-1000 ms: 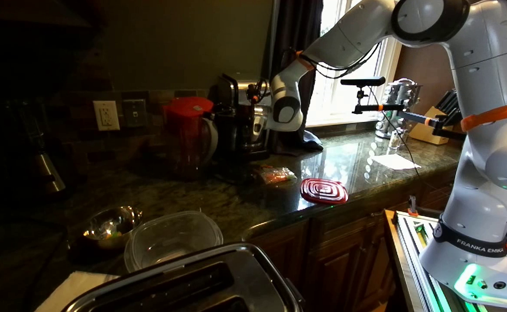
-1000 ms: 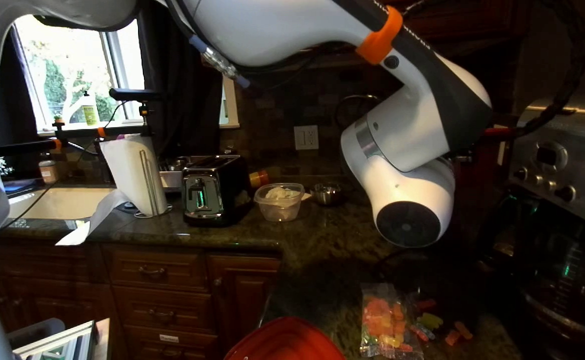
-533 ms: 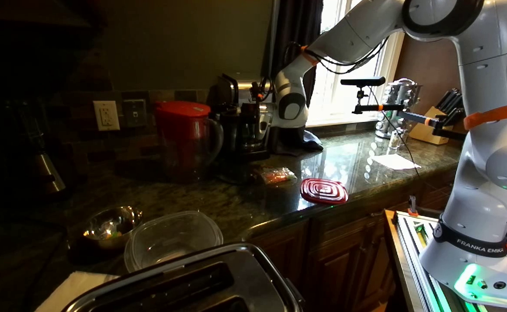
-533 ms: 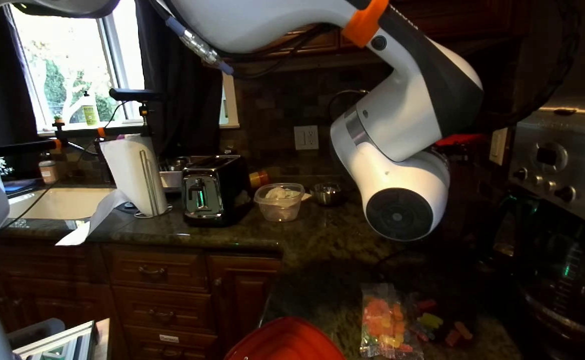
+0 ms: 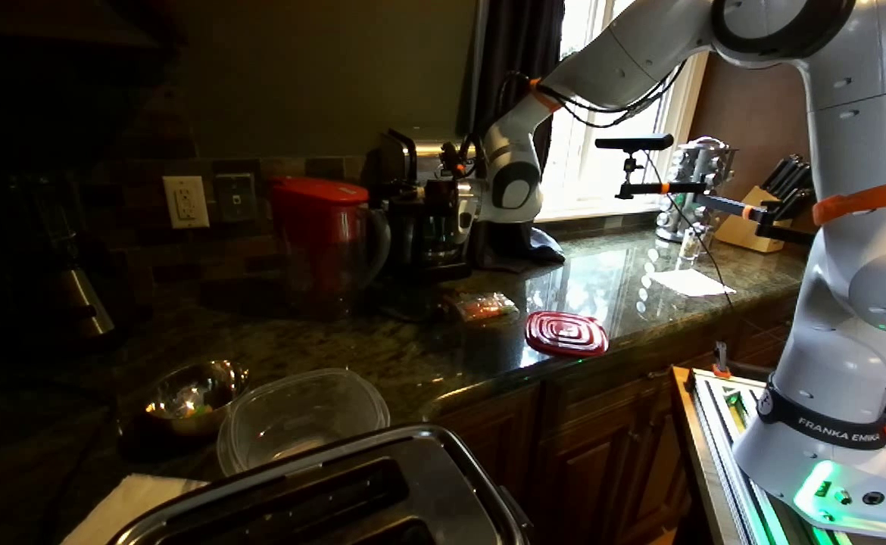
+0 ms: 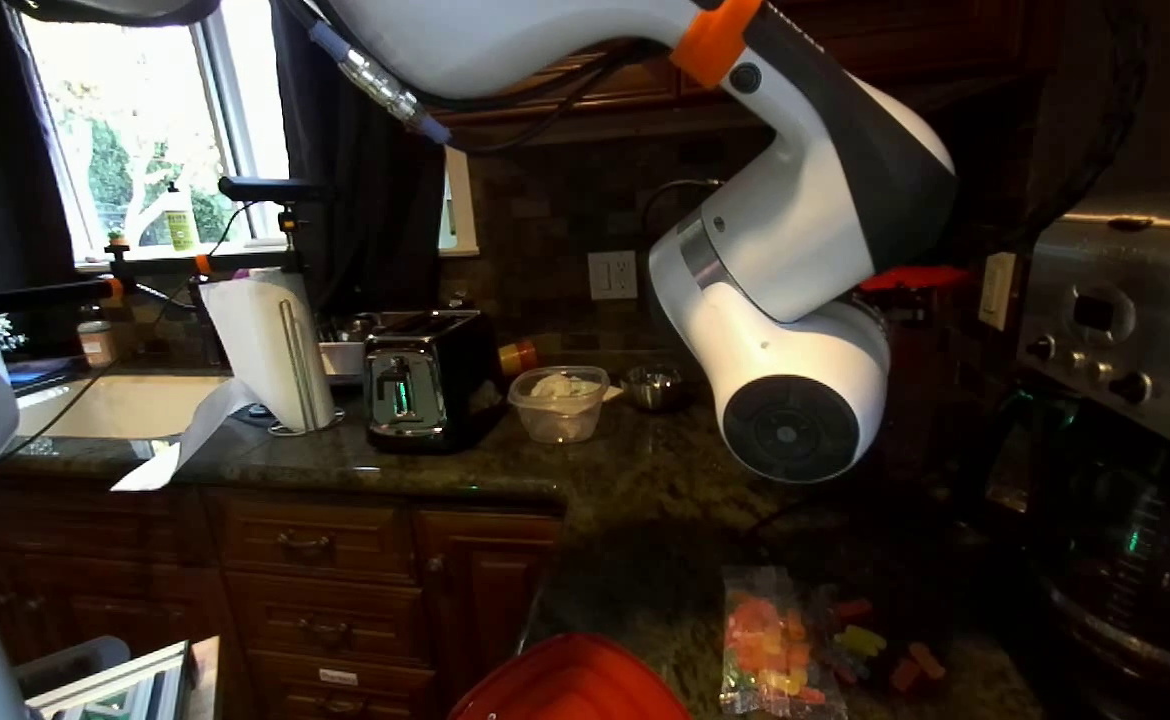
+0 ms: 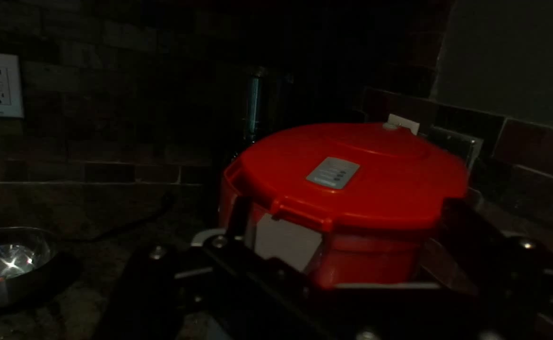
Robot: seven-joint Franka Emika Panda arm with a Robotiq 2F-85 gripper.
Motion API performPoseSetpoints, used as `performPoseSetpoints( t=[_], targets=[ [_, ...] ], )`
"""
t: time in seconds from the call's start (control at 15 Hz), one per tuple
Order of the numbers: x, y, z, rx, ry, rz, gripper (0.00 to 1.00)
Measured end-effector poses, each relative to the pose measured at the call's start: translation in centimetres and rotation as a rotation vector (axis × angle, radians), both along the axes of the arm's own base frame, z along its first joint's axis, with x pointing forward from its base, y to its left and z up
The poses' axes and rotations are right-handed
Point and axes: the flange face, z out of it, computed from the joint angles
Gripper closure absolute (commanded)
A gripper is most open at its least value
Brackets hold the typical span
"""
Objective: Move an object from one position
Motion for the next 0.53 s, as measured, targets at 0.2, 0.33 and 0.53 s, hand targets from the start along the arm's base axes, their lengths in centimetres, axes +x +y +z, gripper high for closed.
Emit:
performPoseSetpoints(
  t=[0.2, 0.33, 0.53],
  targets=[
    [-0.4, 0.4, 1.0, 0.014, -0.067, 0.032, 0.00],
    [-0.6, 0.7, 1.8, 0.015, -0.129, 0.061, 0.00],
    [-1.4, 1.5, 2.7, -0.007, -0.203, 0.110, 0.00]
  ],
)
